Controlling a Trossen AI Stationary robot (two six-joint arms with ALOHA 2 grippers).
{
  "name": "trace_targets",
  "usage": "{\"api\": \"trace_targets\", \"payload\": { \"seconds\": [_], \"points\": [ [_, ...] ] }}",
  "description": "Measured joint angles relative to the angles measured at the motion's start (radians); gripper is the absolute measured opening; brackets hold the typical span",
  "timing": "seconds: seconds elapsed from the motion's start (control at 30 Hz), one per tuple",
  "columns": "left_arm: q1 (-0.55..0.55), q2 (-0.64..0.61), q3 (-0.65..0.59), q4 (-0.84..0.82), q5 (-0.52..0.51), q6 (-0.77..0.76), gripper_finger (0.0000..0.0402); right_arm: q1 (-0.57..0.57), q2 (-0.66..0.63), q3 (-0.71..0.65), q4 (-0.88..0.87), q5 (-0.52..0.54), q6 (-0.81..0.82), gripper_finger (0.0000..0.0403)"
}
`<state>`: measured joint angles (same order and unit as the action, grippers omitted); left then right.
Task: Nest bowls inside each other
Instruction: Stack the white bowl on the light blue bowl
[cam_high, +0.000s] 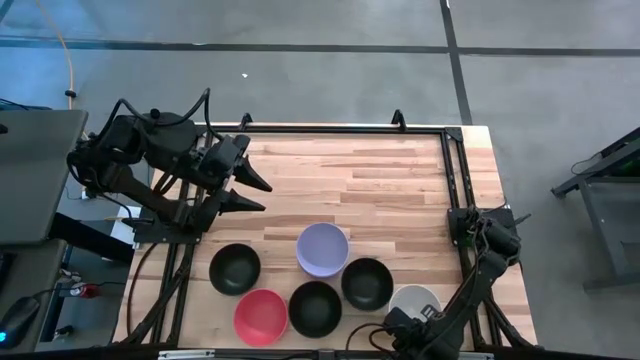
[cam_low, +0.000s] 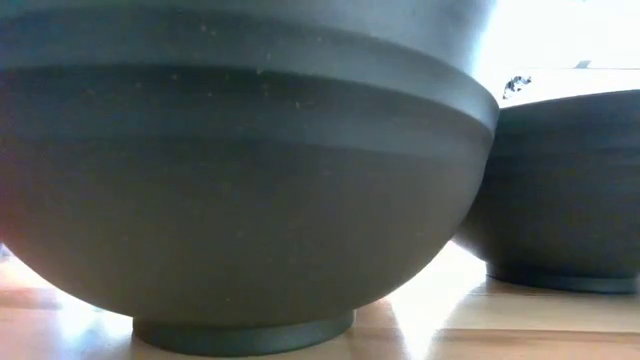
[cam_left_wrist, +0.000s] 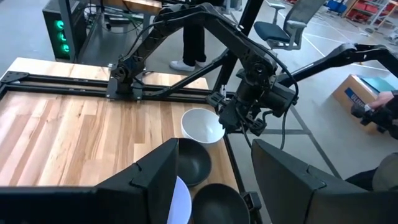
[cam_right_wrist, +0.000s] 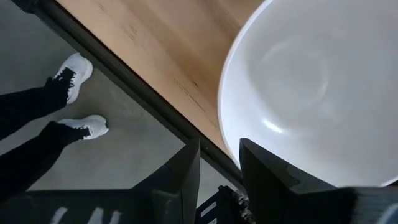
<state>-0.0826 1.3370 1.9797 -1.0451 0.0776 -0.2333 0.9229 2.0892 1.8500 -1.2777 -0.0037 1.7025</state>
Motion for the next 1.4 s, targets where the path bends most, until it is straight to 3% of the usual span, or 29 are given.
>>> {"api": "trace_targets", "payload": {
  "seconds": [0.27, 0.47, 0.67, 0.83, 1.03, 1.4],
  "points": [
    [0.0, 0.0, 0.0, 0.0, -0.003, 0.0, 0.0191, -0.001, 0.004, 0.0, 0.003, 0.006, -0.017, 0.0108],
    [0.0, 0.0, 0.0, 0.0, -0.003, 0.0, 0.0191, -0.002, 0.051, 0.0, 0.012, -0.07, -0.036, 0.0109],
    [0.0, 0.0, 0.0, 0.0, -0.003, -0.003, 0.0191, -0.002, 0.058, 0.0, 0.009, -0.074, -0.028, 0.0106],
    [0.0, 0.0, 0.0, 0.0, -0.003, -0.003, 0.0191, -0.003, 0.058, 0.0, -0.002, -0.072, -0.028, 0.0078],
    [0.0, 0.0, 0.0, 0.0, -0.003, 0.0, 0.0191, -0.003, 0.058, 0.0, -0.025, -0.067, -0.028, 0.0008],
    [0.0, 0.0, -0.002, -0.004, -0.003, 0.002, 0.0191, -0.006, 0.058, 0.0, -0.072, -0.087, -0.025, 0.0001]
  ]
}}
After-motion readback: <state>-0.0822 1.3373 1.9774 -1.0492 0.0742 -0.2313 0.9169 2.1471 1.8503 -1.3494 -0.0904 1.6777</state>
